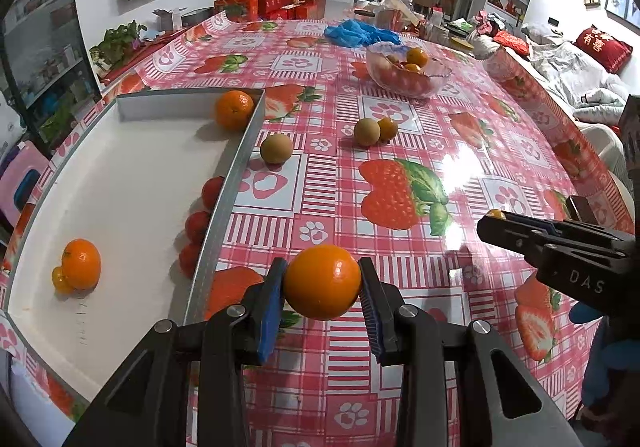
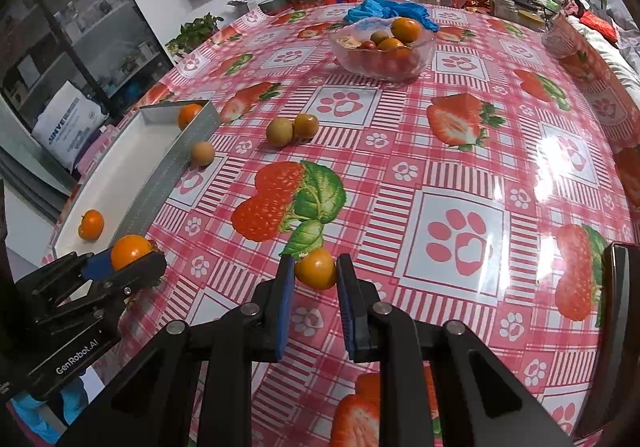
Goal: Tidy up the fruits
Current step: 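Hold the mandarin in the left tool while the right tool holds the yellow tomato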
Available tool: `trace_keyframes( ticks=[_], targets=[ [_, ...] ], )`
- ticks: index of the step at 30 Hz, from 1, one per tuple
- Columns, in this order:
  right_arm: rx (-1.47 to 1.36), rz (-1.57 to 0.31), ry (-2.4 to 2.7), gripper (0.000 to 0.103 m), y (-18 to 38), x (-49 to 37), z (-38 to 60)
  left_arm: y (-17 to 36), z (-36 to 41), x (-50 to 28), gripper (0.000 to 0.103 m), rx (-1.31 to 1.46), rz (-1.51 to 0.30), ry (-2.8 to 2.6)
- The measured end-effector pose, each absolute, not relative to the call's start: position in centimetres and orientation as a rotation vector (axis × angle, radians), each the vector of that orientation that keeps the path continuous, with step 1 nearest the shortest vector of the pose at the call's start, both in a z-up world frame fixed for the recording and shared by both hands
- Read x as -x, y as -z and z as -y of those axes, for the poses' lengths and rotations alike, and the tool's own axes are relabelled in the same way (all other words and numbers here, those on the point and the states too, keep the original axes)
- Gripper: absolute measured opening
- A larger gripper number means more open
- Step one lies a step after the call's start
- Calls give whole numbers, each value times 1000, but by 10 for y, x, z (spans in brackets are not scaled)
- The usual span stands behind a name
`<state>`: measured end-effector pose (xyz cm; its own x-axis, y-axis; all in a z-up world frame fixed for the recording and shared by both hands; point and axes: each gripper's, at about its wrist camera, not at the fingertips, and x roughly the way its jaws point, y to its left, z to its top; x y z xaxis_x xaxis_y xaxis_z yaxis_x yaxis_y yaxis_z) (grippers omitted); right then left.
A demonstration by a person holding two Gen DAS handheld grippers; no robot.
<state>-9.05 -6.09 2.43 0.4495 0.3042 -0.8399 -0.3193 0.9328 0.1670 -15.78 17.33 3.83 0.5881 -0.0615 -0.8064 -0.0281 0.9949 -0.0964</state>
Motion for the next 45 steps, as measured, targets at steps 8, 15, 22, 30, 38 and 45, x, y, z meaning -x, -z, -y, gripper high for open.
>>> trace_keyframes(
  ticks=[8, 15, 22, 30, 38, 45],
  targets=[
    [30, -1043, -391, 23, -23, 91, 54, -36, -177, 158, 37, 112, -945, 18],
    [35, -1056, -392, 23, -19, 90, 51, -32, -177, 160, 37, 114, -955, 21],
    [41, -1064, -390, 23, -17, 87, 49, -30, -179, 160, 37, 125, -955, 19],
    [54, -1075, -396, 23, -14, 86, 42, -29, -182, 160, 37, 135, -955, 22],
    [64, -1084, -406, 23, -11, 86, 36, -24, -185, 159, 37, 145, -973, 15],
    [59, -1089, -399, 23, -9, 87, 38, -23, -185, 159, 37, 146, -977, 17]
  ],
)
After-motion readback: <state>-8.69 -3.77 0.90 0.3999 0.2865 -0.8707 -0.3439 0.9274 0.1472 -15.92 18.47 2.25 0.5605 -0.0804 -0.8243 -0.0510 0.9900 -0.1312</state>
